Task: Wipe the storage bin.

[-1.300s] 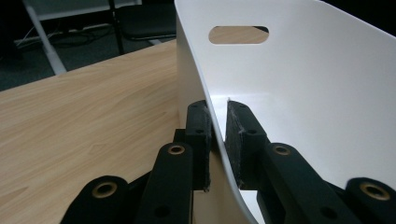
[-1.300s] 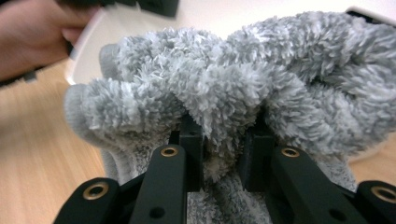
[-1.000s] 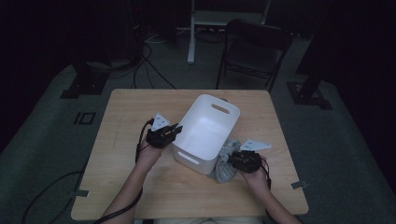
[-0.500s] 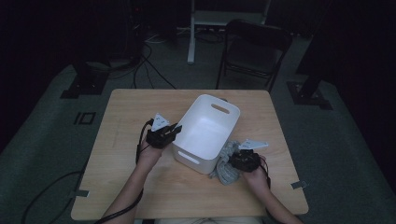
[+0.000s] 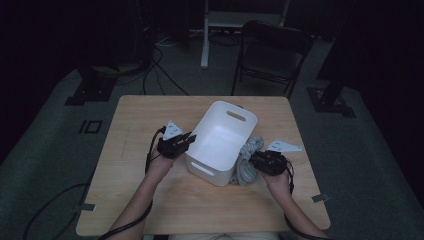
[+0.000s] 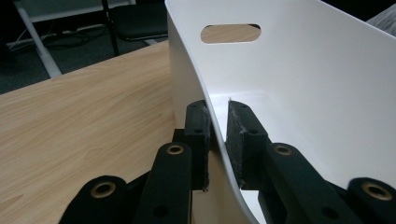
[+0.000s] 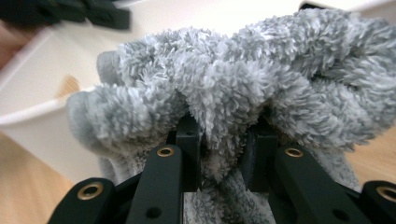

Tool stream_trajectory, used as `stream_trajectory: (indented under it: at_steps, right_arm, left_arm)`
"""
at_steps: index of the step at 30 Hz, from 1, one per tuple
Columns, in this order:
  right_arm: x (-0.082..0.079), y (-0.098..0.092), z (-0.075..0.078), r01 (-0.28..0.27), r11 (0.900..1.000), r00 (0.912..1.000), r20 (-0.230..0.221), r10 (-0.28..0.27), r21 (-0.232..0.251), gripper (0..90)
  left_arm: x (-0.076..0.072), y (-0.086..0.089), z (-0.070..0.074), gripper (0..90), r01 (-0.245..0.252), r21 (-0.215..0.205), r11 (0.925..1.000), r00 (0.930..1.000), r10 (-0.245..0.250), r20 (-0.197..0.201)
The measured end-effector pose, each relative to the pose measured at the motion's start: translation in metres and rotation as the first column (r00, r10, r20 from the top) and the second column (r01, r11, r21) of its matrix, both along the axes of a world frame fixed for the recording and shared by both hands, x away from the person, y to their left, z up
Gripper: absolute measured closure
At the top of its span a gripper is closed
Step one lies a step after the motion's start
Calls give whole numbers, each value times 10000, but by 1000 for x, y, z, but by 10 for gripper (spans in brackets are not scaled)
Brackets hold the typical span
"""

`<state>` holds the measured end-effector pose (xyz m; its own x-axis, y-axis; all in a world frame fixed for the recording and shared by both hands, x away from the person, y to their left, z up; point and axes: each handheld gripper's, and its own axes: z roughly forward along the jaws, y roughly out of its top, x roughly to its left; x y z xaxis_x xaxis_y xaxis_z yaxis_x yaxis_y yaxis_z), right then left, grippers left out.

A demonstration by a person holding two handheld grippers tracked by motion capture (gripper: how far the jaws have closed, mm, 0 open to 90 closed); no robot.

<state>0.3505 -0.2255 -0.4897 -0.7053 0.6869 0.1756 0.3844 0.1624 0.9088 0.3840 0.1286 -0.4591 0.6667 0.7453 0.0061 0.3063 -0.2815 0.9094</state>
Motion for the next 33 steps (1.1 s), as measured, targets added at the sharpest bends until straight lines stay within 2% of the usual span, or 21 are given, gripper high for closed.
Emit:
stream_trajectory:
  at_steps: [6,9,12,13,14,16,17,22,24,26,29,33]
  right_arm:
    - [12,-2,-23,242,9991,9968,-755,-269,-360,730]
    - [19,-3,-36,372,9976,9906,-1290,-446,-592,730]
    - [26,-3,-51,594,9974,9756,-2093,-668,-415,731]
    - [27,-4,-53,632,9977,9746,-2135,-673,-261,735]
    - [26,-3,-51,633,9973,9740,-2153,-700,-378,741]
    - [25,-1,-43,502,9945,9797,-1891,-669,-919,746]
    - [23,-1,-38,461,9949,9841,-1669,-607,-901,747]
    - [16,-10,-6,291,9996,9980,-556,-293,-39,746]
    - [16,-13,8,328,9991,9994,-101,-326,279,744]
    - [19,-15,17,478,9982,9987,168,-485,373,743]
    - [27,-14,15,618,9976,9980,107,-621,317,745]
    - [33,-12,4,784,9969,9966,-269,-782,36,747]
  left_arm:
    - [0,-1,0,789,-29,33,10000,10000,29,-3]
    - [0,-1,0,789,-62,59,10000,10000,62,4]
    - [0,-1,0,785,-100,47,9999,9999,100,5]
    - [0,-1,0,784,-128,12,9999,9999,128,-6]
    - [0,-1,0,784,-163,38,9999,9999,163,5]
    - [0,-1,0,784,-221,50,9997,9998,221,4]
    - [0,-1,0,784,-261,3,9997,9997,261,-7]
    - [0,0,0,785,-310,-62,9995,9995,310,-59]
    - [1,0,0,786,-233,-46,9997,9997,232,-92]
    - [1,1,0,786,-128,-20,9999,9999,128,-104]
    - [1,-1,1,784,-54,97,9999,10000,54,-69]
    - [1,-1,1,784,-41,74,10000,10000,41,-72]
